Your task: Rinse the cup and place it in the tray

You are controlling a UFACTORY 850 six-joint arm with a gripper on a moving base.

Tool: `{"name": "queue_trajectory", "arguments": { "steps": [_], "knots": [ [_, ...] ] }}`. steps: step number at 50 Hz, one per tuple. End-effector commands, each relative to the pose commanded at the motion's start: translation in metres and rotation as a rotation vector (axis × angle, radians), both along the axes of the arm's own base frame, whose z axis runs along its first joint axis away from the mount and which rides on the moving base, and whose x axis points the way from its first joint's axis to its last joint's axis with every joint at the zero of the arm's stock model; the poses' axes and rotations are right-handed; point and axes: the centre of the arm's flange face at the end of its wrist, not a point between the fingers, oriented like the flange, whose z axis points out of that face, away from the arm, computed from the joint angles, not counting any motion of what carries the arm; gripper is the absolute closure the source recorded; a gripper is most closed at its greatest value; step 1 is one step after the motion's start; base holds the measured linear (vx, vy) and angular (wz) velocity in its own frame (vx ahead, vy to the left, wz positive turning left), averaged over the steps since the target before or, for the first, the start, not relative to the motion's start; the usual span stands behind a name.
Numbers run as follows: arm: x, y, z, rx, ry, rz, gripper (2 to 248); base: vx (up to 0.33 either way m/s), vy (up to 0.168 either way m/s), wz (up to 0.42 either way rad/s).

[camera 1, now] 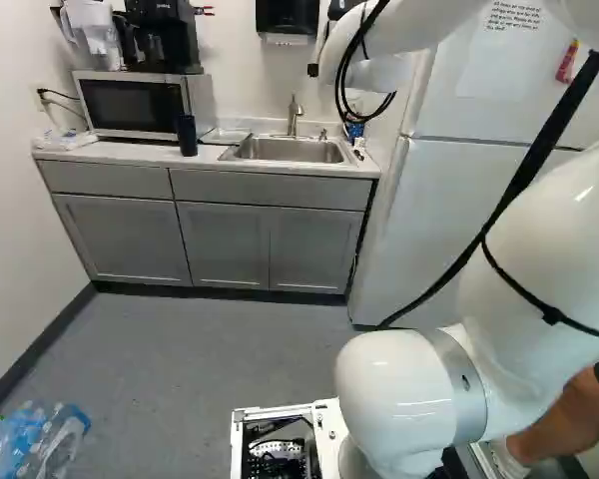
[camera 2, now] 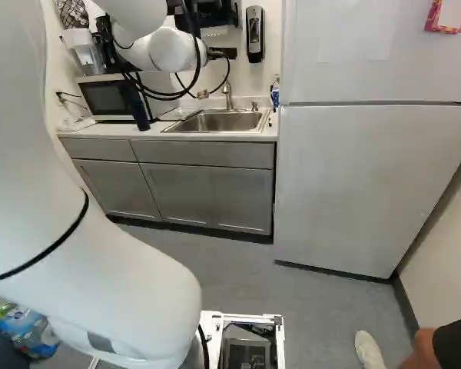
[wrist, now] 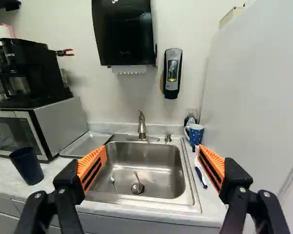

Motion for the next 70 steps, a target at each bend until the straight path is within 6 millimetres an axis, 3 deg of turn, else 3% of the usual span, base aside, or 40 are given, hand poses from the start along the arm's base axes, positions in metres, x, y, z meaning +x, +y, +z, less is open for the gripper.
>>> {"name": "queue_trajectory", "arguments": {
  "steps": [32,70],
  "knots": [
    [0.0000,0.0000,0.0000,0.000,0.000,0.000,3,0.002,0.001,-0.002],
    [0.0000,0.0000,0.0000,0.000,0.000,0.000,3,0.083,0.003,-0.004]
  ]
}}
